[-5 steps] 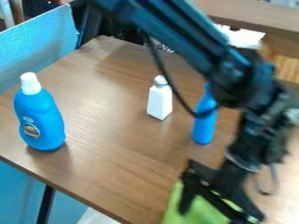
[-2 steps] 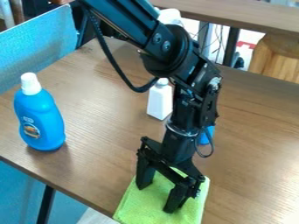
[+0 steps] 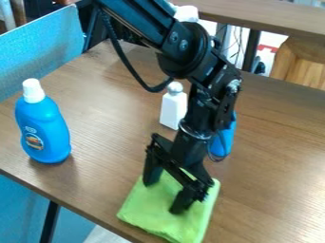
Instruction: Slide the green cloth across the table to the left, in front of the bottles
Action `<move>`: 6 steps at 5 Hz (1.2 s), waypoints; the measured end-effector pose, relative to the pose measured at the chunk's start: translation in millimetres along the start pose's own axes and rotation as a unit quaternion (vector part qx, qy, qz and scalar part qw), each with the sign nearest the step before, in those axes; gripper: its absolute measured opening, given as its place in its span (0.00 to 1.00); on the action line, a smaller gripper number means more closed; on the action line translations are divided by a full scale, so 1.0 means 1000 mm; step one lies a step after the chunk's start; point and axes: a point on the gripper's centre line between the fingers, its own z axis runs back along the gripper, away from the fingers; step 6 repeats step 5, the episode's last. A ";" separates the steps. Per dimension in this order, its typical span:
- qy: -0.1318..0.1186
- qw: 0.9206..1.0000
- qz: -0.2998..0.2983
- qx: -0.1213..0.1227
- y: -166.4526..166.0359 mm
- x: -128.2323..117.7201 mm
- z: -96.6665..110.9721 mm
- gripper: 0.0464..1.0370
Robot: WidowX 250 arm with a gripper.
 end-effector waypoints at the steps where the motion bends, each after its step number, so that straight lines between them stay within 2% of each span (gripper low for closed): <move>1: -0.034 0.999 0.017 0.024 0.012 0.001 0.021 0.96; 2: -0.085 0.996 0.028 0.013 0.019 -0.002 0.051 0.96; 3: -0.104 0.994 0.033 -0.010 0.020 -0.016 0.073 0.96; 4: -0.122 0.991 0.020 -0.053 0.010 -0.023 0.084 0.96; 5: -0.115 0.986 0.051 -0.109 0.012 -0.025 0.079 0.96; 6: -0.115 0.986 0.051 -0.109 0.012 -0.025 0.079 0.96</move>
